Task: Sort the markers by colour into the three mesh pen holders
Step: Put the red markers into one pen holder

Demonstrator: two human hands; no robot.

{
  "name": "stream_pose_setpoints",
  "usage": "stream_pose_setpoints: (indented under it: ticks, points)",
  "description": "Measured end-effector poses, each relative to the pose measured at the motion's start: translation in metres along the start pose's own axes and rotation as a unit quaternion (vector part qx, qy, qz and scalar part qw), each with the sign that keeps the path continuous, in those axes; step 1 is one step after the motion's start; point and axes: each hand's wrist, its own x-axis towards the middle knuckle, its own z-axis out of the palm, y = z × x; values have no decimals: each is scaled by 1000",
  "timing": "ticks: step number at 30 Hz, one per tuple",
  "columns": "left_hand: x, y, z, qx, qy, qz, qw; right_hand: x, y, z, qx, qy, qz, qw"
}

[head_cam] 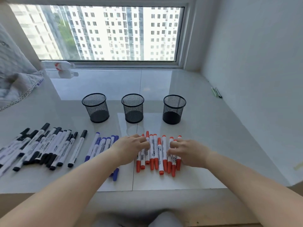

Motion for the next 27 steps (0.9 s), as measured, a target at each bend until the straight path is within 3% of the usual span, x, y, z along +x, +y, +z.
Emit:
stream_pose_setpoints:
  ticks: [4,15,18,21,27]
  points:
    - [-1,-4,4,12,4,32,999,-13,-2,1,-7,53,-2,999]
    - [4,-10,8,60,-16,110,992,-9,-4,8,21,-59,36,997]
    - [2,-10,10,76,-9,125,989,-14,-9,3,-57,-34,4,998]
    - [3,-6,12,86,0,130,988,-22,-13,3,-121,56,9,991]
    - [11,3,13,63,34,133,989,-22,-13,14,15,32,83,996]
